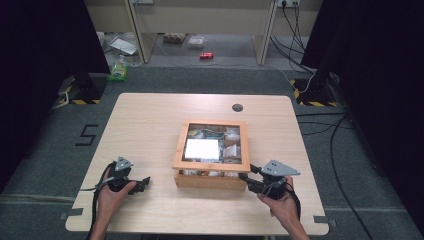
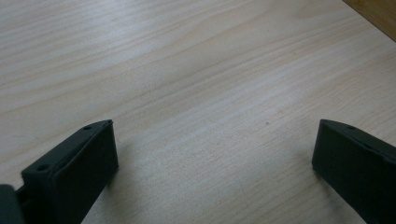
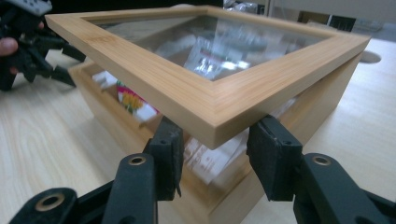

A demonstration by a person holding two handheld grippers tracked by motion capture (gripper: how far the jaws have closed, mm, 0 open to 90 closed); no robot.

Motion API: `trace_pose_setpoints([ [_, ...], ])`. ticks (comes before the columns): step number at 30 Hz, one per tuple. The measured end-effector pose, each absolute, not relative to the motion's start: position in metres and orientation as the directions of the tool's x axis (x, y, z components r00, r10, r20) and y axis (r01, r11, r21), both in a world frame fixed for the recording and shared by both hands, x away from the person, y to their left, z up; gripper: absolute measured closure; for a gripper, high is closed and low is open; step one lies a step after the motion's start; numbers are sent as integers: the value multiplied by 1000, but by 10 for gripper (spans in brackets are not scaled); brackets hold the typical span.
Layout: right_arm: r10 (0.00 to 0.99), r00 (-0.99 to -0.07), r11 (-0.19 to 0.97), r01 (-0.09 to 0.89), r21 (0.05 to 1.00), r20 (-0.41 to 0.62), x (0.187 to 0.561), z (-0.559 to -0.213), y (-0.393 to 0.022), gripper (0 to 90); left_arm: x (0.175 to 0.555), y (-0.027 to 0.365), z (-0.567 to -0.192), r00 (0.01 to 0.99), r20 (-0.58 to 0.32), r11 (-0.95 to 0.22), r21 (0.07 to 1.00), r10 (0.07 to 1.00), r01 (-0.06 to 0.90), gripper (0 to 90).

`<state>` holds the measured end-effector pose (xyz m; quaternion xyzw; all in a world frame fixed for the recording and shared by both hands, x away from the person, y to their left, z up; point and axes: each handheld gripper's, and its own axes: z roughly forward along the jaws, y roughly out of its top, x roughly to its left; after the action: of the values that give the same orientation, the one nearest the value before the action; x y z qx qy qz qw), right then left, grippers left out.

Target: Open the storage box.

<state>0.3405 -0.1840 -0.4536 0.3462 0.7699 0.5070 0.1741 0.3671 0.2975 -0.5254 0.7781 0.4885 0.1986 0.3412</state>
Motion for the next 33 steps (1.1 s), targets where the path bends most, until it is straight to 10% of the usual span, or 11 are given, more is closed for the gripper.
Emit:
trace_pose_setpoints([
  [33,752,-647,128,332,935,127,435,-388,-179,621,367,298,-525,444,-24,-290,725,896,625,0],
])
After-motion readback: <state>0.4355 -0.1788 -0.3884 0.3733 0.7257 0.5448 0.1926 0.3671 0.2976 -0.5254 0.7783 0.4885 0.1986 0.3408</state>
